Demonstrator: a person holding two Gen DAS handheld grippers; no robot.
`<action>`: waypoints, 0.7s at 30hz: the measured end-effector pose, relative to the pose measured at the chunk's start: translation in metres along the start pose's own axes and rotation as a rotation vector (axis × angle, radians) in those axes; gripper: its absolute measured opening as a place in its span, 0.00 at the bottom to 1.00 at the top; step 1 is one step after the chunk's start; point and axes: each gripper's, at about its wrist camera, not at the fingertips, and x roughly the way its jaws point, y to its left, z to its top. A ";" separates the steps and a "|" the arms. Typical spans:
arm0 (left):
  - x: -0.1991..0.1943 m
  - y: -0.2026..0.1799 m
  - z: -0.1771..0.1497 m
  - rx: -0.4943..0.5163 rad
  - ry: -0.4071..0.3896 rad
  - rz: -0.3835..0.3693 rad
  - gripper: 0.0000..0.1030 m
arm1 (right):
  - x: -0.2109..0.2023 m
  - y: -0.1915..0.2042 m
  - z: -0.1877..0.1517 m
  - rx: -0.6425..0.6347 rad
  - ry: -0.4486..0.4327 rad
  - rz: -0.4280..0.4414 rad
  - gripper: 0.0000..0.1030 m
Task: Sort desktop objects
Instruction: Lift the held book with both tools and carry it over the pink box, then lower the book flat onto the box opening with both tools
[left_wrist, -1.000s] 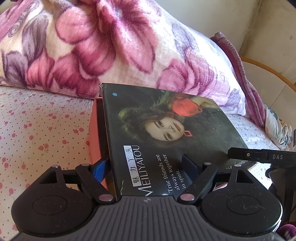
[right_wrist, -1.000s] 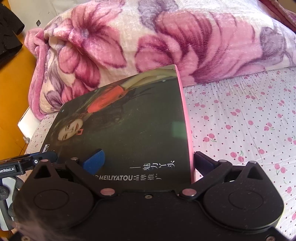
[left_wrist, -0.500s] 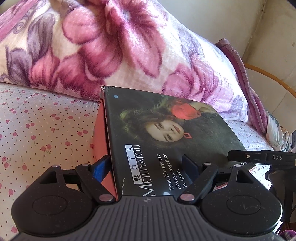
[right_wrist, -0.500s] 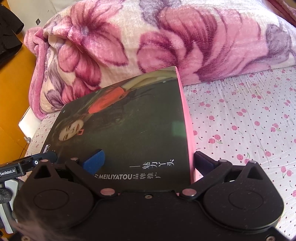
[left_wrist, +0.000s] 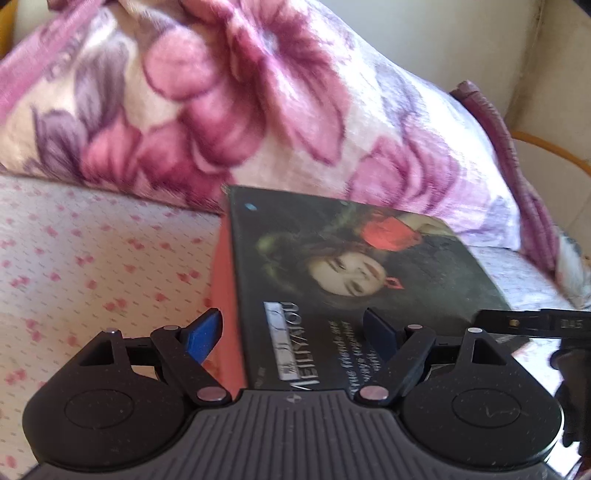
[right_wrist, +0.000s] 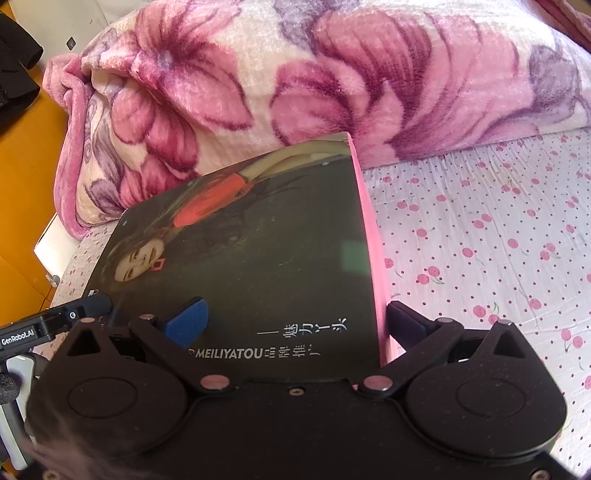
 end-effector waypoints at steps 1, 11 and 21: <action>-0.002 0.000 -0.001 0.004 -0.017 0.024 0.81 | -0.001 0.000 0.000 -0.005 -0.009 -0.004 1.00; -0.005 -0.004 0.002 0.054 -0.094 0.026 0.81 | 0.001 -0.001 0.000 -0.049 -0.042 -0.055 1.00; 0.010 0.021 -0.005 -0.086 -0.026 0.046 0.74 | 0.008 -0.027 -0.003 0.114 -0.016 0.087 1.00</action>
